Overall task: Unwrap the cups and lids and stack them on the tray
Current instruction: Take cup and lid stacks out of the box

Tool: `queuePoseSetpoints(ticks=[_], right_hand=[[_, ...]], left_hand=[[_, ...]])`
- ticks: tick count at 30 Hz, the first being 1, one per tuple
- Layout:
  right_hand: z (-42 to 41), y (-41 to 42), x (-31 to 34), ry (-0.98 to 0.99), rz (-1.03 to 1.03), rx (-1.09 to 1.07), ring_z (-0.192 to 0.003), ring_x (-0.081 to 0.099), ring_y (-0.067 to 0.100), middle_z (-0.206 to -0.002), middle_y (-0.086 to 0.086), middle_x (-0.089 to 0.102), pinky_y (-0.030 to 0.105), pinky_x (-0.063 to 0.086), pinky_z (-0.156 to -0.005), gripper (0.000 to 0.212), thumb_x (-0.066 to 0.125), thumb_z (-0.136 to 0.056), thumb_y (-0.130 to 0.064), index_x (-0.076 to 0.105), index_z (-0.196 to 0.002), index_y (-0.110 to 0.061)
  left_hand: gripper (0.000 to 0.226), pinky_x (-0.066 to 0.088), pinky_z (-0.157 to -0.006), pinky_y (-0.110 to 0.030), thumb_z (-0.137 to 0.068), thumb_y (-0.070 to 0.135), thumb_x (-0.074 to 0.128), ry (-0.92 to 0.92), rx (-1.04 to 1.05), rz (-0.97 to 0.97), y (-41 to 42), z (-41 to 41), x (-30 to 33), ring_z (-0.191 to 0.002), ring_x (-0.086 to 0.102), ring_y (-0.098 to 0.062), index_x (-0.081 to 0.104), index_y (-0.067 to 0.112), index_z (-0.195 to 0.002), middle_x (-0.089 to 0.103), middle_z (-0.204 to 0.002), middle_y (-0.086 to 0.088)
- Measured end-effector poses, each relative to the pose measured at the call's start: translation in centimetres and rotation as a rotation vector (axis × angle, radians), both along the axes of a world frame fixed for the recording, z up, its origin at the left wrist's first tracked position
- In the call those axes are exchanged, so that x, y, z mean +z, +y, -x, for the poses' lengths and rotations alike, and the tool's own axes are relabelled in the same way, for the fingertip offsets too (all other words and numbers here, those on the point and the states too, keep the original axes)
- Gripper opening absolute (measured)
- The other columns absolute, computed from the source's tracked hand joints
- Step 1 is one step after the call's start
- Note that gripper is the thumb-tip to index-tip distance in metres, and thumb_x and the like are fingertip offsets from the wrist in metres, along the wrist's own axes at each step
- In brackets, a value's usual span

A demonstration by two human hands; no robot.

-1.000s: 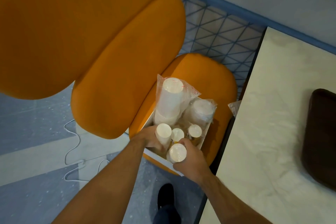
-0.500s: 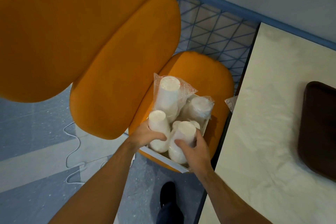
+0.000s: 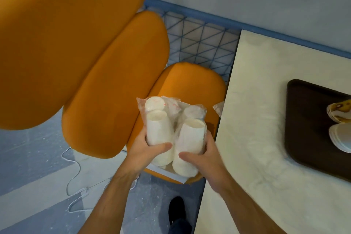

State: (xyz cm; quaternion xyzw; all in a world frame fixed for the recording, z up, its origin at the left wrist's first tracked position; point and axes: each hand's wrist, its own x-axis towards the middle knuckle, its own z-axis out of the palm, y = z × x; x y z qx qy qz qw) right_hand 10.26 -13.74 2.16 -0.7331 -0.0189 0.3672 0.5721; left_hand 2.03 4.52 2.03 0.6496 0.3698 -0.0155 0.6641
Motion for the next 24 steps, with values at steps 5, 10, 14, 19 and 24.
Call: queuePoseSetpoints(ticks=[5, 10, 14, 19, 24], right_hand=[[-0.9, -6.0, 4.1, -0.114, 0.034, -0.015, -0.106, 0.065, 0.001, -0.115, -0.021, 0.068, 0.024, 0.059, -0.082, 0.070, 0.091, -0.070, -0.016, 0.055, -0.121, -0.047], [-1.5, -15.4, 7.6, -0.213, 0.091, -0.162, -0.108, 0.062, 0.003, -0.118, -0.025, 0.063, 0.025, 0.059, -0.085, 0.073, 0.094, -0.066, -0.032, 0.050, -0.120, -0.056], [-1.9, -25.3, 9.0, -0.309, 0.103, -0.348, -0.108, 0.057, -0.011, -0.115, -0.030, 0.062, 0.010, 0.053, -0.074, 0.074, 0.094, -0.066, -0.028, 0.050, -0.120, -0.056], [-2.3, -37.4, 9.3, -0.396, 0.187, -0.577, -0.103, 0.056, -0.018, -0.111, -0.036, 0.060, 0.006, 0.050, -0.067, 0.073, 0.094, -0.067, -0.029, 0.049, -0.117, -0.058], [-2.7, -48.5, 8.4, -0.457, 0.289, -0.728, -0.102, 0.061, -0.006, -0.110, -0.030, 0.062, 0.011, 0.046, -0.075, 0.070, 0.092, -0.064, -0.042, 0.052, -0.121, -0.051]], left_hand=[[0.074, 0.056, -0.090, -0.038, -0.066, 0.028, 0.091, -0.072, -0.061, -0.094, -5.6, -1.6, 5.2, -0.110, 0.060, -0.007, 0.050, 0.049, -0.123, 0.065, -0.117, 0.018], [0.065, 0.051, -0.068, -0.011, -0.063, 0.025, 0.092, -0.168, -0.202, -0.155, -14.4, -4.6, 8.4, -0.096, 0.061, 0.012, 0.053, 0.050, -0.108, 0.066, -0.101, 0.030], [0.066, 0.047, -0.074, -0.008, -0.060, 0.030, 0.093, -0.221, -0.378, -0.208, -24.3, -7.9, 10.0, -0.093, 0.060, 0.009, 0.047, 0.050, -0.101, 0.057, -0.097, 0.038], [0.067, 0.046, -0.073, -0.003, -0.060, 0.026, 0.094, -0.294, -0.504, -0.225, -37.4, -11.6, 9.4, -0.097, 0.055, 0.018, 0.050, 0.050, -0.104, 0.061, -0.106, 0.020], [0.077, 0.054, -0.094, -0.037, -0.054, 0.030, 0.093, -0.333, -0.587, -0.241, -49.5, -14.4, 7.0, -0.110, 0.060, -0.005, 0.056, 0.041, -0.121, 0.063, -0.117, 0.014]])
